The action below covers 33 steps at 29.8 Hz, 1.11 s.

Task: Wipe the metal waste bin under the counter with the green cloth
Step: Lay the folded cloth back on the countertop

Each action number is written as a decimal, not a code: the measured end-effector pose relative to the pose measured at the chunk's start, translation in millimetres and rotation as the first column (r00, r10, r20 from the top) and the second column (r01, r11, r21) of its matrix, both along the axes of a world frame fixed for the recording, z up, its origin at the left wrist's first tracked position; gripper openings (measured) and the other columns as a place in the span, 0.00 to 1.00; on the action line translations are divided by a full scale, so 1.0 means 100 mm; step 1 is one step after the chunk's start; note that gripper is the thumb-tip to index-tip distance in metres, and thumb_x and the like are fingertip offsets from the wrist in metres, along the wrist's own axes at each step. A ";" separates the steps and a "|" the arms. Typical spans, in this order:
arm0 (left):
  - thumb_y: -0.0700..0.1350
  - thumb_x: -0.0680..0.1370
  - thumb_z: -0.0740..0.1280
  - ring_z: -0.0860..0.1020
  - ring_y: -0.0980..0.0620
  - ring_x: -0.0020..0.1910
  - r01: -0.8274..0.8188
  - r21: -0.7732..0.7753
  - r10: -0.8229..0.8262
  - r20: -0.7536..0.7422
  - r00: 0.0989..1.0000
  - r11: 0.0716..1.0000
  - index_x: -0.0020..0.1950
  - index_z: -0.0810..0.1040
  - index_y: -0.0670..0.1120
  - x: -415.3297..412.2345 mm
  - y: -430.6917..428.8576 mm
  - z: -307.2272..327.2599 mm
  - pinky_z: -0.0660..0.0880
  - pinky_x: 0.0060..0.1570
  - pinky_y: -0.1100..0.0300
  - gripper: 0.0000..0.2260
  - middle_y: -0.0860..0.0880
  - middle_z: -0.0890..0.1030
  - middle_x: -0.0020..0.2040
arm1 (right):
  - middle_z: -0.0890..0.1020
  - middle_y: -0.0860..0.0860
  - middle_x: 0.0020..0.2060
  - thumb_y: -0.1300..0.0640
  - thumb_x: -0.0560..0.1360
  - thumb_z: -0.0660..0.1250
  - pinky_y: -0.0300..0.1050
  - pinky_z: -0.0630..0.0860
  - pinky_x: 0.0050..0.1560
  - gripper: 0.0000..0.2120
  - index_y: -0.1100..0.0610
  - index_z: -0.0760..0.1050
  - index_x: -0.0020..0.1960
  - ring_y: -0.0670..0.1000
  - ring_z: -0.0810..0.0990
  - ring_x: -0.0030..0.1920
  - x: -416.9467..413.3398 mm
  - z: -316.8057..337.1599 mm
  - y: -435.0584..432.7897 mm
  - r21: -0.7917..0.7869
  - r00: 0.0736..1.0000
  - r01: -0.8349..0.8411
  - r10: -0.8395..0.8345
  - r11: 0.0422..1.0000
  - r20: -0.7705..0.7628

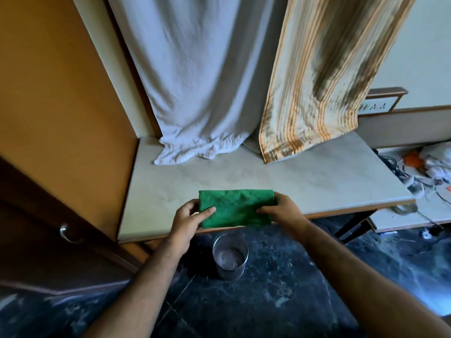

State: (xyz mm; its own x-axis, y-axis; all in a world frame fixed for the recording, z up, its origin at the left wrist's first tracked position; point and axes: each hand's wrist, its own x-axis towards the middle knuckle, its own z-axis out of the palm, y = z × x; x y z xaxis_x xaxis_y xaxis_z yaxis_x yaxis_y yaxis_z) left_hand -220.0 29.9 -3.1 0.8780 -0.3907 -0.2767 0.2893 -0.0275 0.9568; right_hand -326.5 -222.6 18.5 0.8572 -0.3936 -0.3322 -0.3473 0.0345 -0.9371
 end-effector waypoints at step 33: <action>0.45 0.70 0.79 0.84 0.43 0.44 -0.059 0.740 -0.025 0.102 0.994 0.670 0.45 0.83 0.40 2.23 -0.17 -0.92 0.81 0.44 0.54 0.11 0.44 0.86 0.42 | 0.86 0.57 0.36 0.61 0.64 0.80 0.50 0.84 0.43 0.08 0.58 0.81 0.35 0.57 0.86 0.40 2.46 -1.02 -0.13 -0.363 0.897 -0.147 -0.031 0.920 -0.441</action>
State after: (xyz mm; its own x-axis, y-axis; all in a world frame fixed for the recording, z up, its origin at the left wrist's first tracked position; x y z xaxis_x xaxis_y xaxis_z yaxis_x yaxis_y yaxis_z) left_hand 2.7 13.3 -95.3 0.9203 -0.0782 -0.3832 0.2060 -0.7359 0.6450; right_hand -80.2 -236.0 -83.4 0.6879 -0.5185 -0.5080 -0.7076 -0.3232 -0.6283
